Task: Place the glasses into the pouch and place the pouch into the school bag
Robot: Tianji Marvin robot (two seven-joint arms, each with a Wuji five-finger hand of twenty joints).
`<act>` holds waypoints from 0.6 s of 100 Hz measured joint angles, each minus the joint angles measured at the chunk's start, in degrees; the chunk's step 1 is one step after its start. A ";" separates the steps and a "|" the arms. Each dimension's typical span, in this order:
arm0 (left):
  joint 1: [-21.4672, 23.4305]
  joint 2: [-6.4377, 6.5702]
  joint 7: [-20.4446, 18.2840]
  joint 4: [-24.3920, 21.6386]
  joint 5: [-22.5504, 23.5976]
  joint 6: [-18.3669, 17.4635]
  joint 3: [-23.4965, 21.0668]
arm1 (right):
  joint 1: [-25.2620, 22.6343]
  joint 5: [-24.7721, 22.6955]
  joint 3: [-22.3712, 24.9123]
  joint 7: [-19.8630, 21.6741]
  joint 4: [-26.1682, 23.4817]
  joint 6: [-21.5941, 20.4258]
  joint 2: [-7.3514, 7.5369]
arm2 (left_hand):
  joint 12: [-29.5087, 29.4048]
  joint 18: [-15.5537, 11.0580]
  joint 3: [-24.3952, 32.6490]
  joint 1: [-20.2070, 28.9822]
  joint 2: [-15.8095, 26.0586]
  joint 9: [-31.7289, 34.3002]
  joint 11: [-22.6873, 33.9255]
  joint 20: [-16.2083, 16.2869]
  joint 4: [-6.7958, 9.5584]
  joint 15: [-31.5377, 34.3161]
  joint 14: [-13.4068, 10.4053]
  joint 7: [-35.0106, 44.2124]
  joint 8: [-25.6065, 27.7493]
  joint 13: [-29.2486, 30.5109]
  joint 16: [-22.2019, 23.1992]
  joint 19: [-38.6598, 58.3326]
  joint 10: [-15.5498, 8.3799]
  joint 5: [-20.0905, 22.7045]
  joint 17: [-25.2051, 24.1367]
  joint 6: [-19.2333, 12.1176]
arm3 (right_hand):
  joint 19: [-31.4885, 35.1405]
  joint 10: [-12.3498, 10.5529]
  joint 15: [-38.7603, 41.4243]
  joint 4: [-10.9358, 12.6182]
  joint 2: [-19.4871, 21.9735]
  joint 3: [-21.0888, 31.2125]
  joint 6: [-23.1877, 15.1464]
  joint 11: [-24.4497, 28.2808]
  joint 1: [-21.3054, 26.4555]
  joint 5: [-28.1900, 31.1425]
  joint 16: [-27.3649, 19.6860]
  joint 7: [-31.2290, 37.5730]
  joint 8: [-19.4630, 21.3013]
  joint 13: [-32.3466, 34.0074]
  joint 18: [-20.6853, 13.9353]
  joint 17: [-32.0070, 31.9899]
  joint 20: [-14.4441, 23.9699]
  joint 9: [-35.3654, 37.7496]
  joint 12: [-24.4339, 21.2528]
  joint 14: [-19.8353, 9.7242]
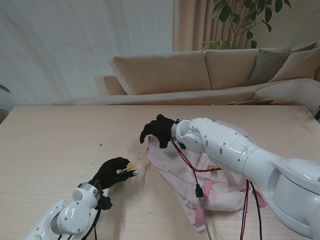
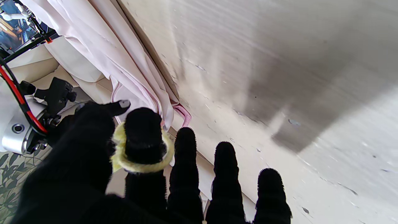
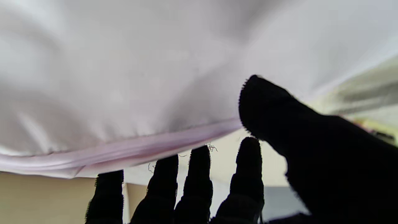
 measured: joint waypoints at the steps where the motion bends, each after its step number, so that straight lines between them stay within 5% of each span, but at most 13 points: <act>1: 0.02 -0.01 0.00 -0.02 -0.05 0.02 -0.03 | 0.20 -0.07 -0.51 0.00 0.03 0.00 -0.04 | 0.00 0.00 0.00 0.00 0.00 0.00 0.00 0.00 0.00 0.00 0.00 0.00 0.00 0.00 0.00 0.00 0.00 0.00 0.00 0.00 | -0.09 0.00 0.00 0.00 -0.12 0.00 -0.04 0.46 0.00 0.03 0.00 0.35 0.01 0.00 0.00 0.00 0.00 0.00 0.00 0.00; 15: 0.13 -0.01 0.23 -0.05 -0.23 -0.05 -0.15 | 0.98 -0.60 -2.15 -1.29 4.19 -0.20 -2.49 | 0.00 0.01 0.00 0.00 0.00 0.00 0.00 0.00 0.00 0.00 0.01 0.00 0.00 0.00 0.00 0.00 0.00 0.00 0.00 0.00 | -0.51 0.57 0.06 0.00 -0.03 -0.01 -0.76 5.20 0.00 3.85 0.00 1.22 3.12 0.13 0.00 0.00 0.02 1.81 1.75 -0.01; 28: 0.17 -0.02 0.37 0.02 0.08 -0.40 -0.28 | 1.47 -2.80 -4.59 -5.66 8.01 0.39 -4.68 | 0.00 0.01 0.00 0.00 0.00 0.00 0.00 0.00 0.00 0.00 0.01 0.00 0.00 0.00 0.00 0.00 0.00 0.00 0.00 0.00 | 3.24 0.71 5.56 -0.02 0.08 -0.09 -1.21 6.96 -1.10 14.51 2.48 4.85 7.50 6.12 0.16 0.06 1.59 14.67 2.81 0.06; 34: 0.26 -0.02 0.50 0.02 0.20 -0.46 -0.36 | 1.44 -3.22 -4.65 -6.65 8.71 0.89 -5.22 | 0.00 0.01 0.00 0.00 0.00 0.00 0.00 0.00 0.00 0.00 0.02 0.00 0.01 0.00 0.00 0.00 0.00 0.00 -0.01 0.00 | 7.41 2.54 9.44 -0.08 0.60 -0.15 -0.48 9.17 -1.02 21.39 4.71 6.93 8.70 11.95 0.60 0.11 1.46 23.90 3.74 0.79; 38: 0.34 -0.03 0.54 0.02 0.26 -0.47 -0.44 | 1.44 -2.80 -4.65 -6.05 8.80 1.35 -5.44 | -0.01 0.01 0.00 0.00 0.00 0.00 0.00 0.00 0.00 0.00 0.02 0.00 0.01 0.00 0.00 0.00 0.00 0.00 -0.01 0.00 | 11.01 4.26 13.85 -5.86 0.63 -1.31 -0.57 13.02 -0.93 26.42 7.08 11.27 5.56 14.99 0.79 0.15 1.36 29.35 5.63 1.85; 42: 0.45 -0.04 0.56 0.02 0.32 -0.49 -0.59 | 1.44 -1.97 -4.65 -5.02 8.87 1.78 -5.67 | -0.01 0.01 0.00 0.00 0.00 0.00 0.00 0.00 0.00 0.00 0.02 0.00 0.01 0.00 0.00 0.00 0.00 0.00 -0.01 0.00 | 14.64 5.61 19.52 -9.03 2.14 -1.63 -0.96 17.67 -0.73 31.45 9.81 16.09 3.06 18.79 0.89 0.30 1.36 34.08 8.73 2.67; 50: 0.76 -0.11 0.65 0.02 0.22 -0.44 -0.96 | 1.32 -1.20 -4.50 -4.91 9.38 2.35 -6.17 | -0.01 0.01 0.00 0.00 0.00 0.00 0.00 0.00 0.00 0.00 0.02 0.00 0.01 0.00 0.00 0.00 0.01 0.00 -0.01 0.00 | 21.40 6.68 27.51 -10.06 5.55 -2.64 -2.10 20.80 -0.15 39.52 12.43 19.41 4.60 25.98 0.92 1.36 2.17 43.00 12.76 3.75; 60: 0.94 -0.17 0.95 0.11 -0.35 -0.16 -1.11 | 0.90 -1.38 -4.32 -6.07 9.61 4.29 -6.48 | -0.01 0.01 0.00 0.00 0.00 0.00 0.00 0.00 0.00 0.00 0.02 0.00 0.01 0.00 0.00 0.00 0.01 0.00 -0.04 0.00 | 24.15 7.00 30.96 -10.70 6.97 -2.60 -2.16 20.84 -0.21 40.07 13.34 17.99 11.06 28.59 0.95 2.54 2.63 45.00 16.60 4.29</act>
